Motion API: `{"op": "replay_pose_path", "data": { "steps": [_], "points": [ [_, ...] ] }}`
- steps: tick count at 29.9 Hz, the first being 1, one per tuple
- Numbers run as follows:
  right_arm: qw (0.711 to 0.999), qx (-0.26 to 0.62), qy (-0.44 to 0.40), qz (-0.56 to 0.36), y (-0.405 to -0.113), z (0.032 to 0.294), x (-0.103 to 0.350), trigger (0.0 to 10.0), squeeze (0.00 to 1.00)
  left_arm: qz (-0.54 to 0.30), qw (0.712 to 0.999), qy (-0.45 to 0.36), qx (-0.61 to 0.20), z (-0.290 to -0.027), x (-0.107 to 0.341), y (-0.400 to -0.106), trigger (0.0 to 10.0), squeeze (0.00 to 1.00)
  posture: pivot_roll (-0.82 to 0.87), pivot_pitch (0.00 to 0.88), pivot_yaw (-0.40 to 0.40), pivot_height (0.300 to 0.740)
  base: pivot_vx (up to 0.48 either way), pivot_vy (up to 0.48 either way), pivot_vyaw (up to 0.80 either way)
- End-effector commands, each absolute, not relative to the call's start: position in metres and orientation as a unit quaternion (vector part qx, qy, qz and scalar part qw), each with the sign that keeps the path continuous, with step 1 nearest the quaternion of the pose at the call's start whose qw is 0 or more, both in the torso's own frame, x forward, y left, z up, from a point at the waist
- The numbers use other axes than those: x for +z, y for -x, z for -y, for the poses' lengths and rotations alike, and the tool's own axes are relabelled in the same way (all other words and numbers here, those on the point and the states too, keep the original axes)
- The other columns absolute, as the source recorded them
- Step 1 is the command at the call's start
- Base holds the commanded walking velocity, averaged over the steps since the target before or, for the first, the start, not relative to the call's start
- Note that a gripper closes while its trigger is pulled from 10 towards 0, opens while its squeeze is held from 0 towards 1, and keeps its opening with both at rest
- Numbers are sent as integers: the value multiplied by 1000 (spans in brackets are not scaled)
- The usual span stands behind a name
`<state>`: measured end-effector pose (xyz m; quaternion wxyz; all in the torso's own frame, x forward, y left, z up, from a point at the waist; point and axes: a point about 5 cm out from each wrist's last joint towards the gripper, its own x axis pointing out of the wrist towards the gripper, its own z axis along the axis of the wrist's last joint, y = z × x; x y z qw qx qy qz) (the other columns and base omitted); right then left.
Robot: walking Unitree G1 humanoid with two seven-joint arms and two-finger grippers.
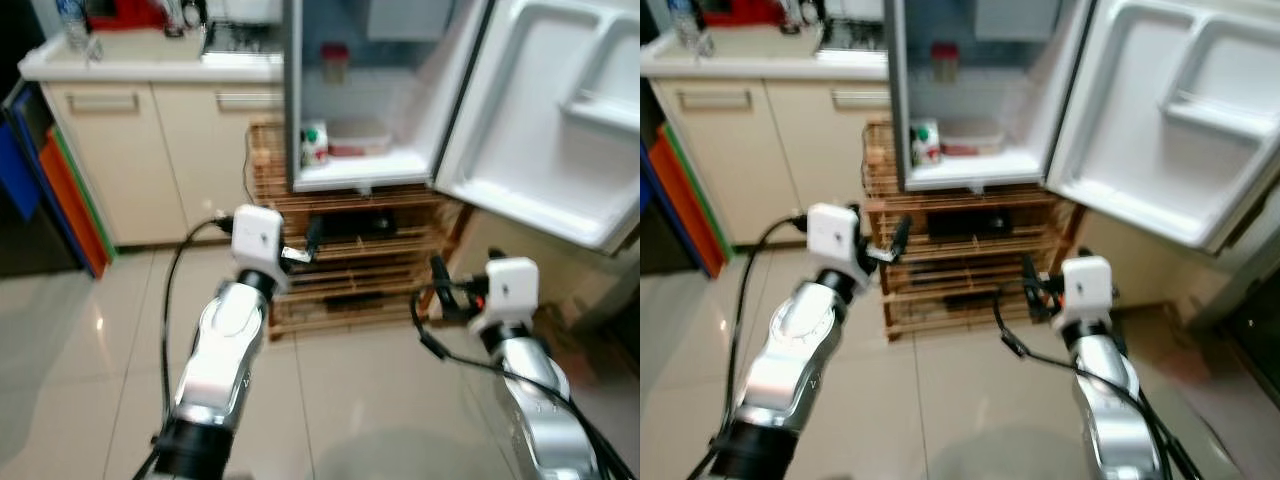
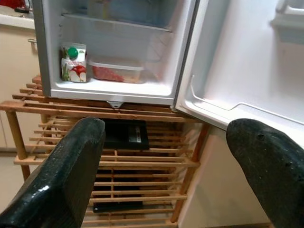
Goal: Restocking fridge
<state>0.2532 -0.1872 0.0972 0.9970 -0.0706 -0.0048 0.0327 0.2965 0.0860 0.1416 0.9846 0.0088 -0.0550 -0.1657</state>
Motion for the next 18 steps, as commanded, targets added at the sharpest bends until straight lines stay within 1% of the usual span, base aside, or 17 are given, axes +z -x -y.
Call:
{"op": "replay_pose_path", "data": {
  "steps": [1, 3, 8, 11, 12, 18],
  "points": [
    [995, 50, 80, 27, -254, 181, 108, 10000, 16, 50, 986, -14, -161, -92, 140, -299, 10000, 0, -21, 0, -50, 740, 281, -386, 619],
    [996, 43, 80, 15, -253, 185, 105, 10000, 24, 51, 985, -12, -162, -91, 141, -300, 10000, 0, -27, 0, -49, 740, 279, -388, 666],
    [995, 45, 85, 11, -253, 188, 104, 10000, 27, 51, 985, -11, -165, -89, 140, -300, 10000, 0, -30, 0, -57, 740, 283, -385, 626],
    [996, 43, 77, 8, -256, 188, 102, 10000, 12, 53, 985, -9, -167, -87, 140, -300, 10000, 0, -29, 0, -62, 740, 281, -386, 506],
    [996, 43, 77, 8, -257, 188, 102, 10000, 0, 53, 985, -9, -166, -87, 140, -300, 10000, 0, -28, 0, -64, 740, 281, -386, 0],
    [996, 41, 73, 8, -265, 187, 103, 10000, 0, 55, 984, -8, -167, -85, 140, -301, 10000, 0, -22, 0, -58, 740, 276, -390, 0]
  ]
}}
